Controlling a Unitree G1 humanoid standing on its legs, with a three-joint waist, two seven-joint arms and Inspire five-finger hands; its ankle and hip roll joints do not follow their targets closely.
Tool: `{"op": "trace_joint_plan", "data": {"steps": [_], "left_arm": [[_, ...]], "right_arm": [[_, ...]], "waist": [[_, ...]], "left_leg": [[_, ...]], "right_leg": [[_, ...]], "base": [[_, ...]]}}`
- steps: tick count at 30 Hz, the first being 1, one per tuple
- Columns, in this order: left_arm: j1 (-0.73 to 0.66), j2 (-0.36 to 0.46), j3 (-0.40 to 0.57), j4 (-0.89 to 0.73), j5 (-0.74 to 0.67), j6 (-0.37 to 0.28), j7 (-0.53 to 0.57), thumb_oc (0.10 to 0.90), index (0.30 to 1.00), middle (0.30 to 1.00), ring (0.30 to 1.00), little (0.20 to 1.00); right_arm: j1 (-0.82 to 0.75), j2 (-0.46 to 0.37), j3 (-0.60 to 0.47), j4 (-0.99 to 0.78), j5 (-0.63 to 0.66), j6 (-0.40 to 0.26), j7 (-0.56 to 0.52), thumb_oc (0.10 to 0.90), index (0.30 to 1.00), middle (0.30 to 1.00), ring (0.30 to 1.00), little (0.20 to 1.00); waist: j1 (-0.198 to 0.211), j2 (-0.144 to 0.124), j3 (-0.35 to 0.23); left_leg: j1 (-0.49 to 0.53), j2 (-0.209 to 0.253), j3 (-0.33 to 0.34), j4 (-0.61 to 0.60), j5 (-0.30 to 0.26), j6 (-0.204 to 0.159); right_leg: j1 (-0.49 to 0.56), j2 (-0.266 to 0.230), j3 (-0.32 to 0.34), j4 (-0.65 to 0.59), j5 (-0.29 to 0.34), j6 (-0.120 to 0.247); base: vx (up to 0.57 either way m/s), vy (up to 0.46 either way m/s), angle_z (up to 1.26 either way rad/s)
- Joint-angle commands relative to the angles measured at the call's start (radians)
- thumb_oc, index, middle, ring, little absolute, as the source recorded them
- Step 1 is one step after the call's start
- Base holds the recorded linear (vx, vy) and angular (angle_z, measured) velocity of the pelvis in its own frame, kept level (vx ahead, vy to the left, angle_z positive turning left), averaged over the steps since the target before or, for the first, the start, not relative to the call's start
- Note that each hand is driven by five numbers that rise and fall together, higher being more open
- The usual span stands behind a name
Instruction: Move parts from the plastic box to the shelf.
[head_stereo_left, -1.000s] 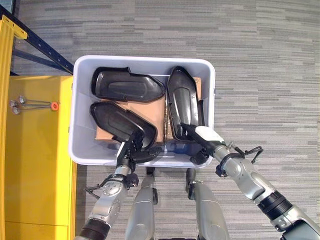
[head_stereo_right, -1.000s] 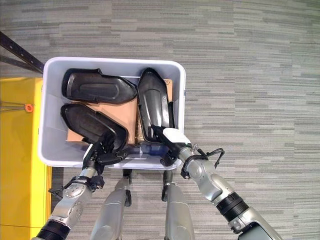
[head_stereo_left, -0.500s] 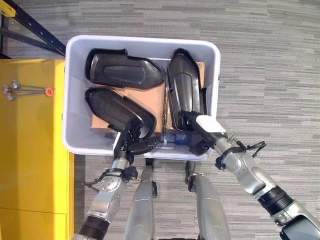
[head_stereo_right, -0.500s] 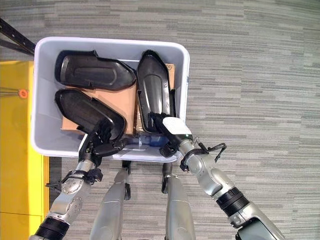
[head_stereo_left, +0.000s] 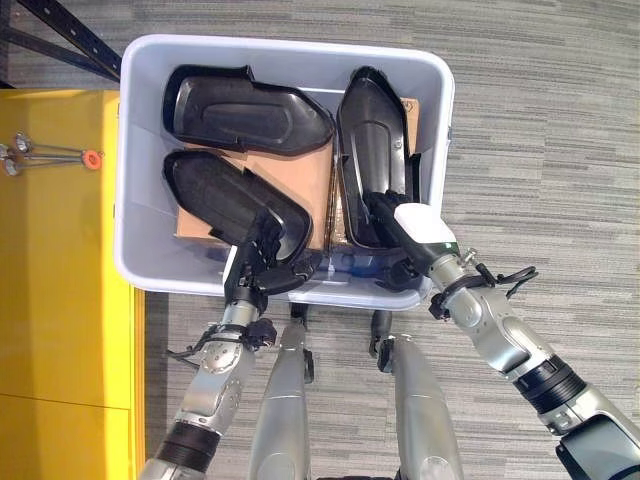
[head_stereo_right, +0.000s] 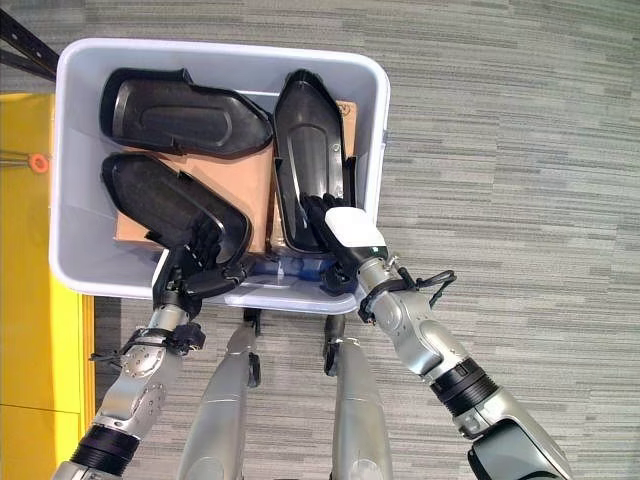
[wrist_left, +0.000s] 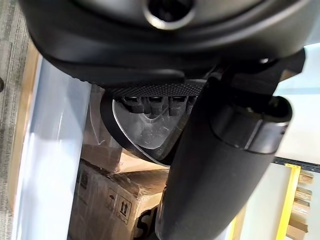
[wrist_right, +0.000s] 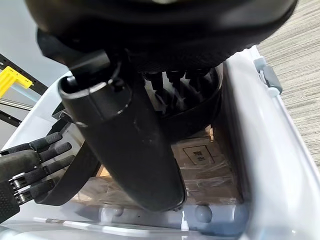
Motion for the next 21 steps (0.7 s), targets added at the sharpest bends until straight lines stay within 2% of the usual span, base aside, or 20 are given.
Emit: {"op": "trace_joint_plan", "data": {"steps": [1,4,5,6,7,21], "left_arm": [[0.073,0.017,-0.023,-0.041,-0.015,-0.013,0.013,0.9,1.0,1.0,1.0,1.0],[0.073,0.014,-0.025,-0.046,-0.014,-0.013,0.017,0.9,1.0,1.0,1.0,1.0],[0.077,0.012,-0.026,-0.047,-0.014,-0.013,0.017,0.9,1.0,1.0,1.0,1.0],[0.078,0.012,-0.027,-0.048,-0.014,-0.012,0.018,0.9,1.0,1.0,1.0,1.0],[0.078,0.012,-0.027,-0.048,-0.014,-0.012,0.018,0.9,1.0,1.0,1.0,1.0],[0.071,0.02,-0.04,-0.054,-0.006,-0.01,0.015,0.9,1.0,1.0,1.0,1.0]], "right_arm": [[-0.048,0.001,-0.009,0.049,-0.017,0.0,0.009,0.9,1.0,1.0,1.0,1.0],[-0.039,-0.003,-0.013,0.049,-0.02,0.001,0.01,0.9,1.0,1.0,1.0,1.0],[-0.033,-0.003,-0.012,0.055,-0.021,0.001,0.009,0.784,0.838,0.838,0.838,0.838],[-0.032,-0.006,-0.009,0.06,-0.027,0.001,0.011,0.631,0.624,0.624,0.624,0.624],[-0.032,-0.005,-0.009,0.061,-0.027,0.0,0.011,0.404,0.305,0.305,0.305,0.305],[-0.024,-0.025,0.011,0.069,-0.064,-0.007,0.018,0.4,0.3,0.3,0.3,0.3]], "waist": [[0.02,-0.001,-0.003],[0.019,0.003,-0.003],[0.018,0.005,-0.003],[0.018,0.006,-0.003],[0.018,0.006,-0.003],[0.017,0.006,-0.003]], "left_leg": [[0.009,0.086,-0.05,0.159,-0.189,-0.022],[-0.01,0.082,-0.054,0.169,-0.185,-0.02],[-0.006,0.081,-0.055,0.173,-0.192,-0.021],[-0.008,0.08,-0.055,0.176,-0.192,-0.021],[-0.008,0.08,-0.055,0.177,-0.193,-0.021],[0.007,0.082,-0.063,0.169,-0.183,-0.026]], "right_leg": [[0.115,-0.114,0.062,-0.253,0.22,0.11],[0.098,-0.112,0.063,-0.238,0.221,0.108],[0.098,-0.113,0.062,-0.229,0.212,0.108],[0.096,-0.112,0.063,-0.224,0.209,0.107],[0.096,-0.112,0.063,-0.223,0.209,0.107],[0.106,-0.112,0.057,-0.209,0.203,0.103]], "base": [[0.0,0.0,0.0],[-0.01,-0.002,0.0],[0.0,0.0,0.0],[0.0,0.0,0.0],[0.0,0.0,0.0],[0.0,-0.001,0.01]]}}
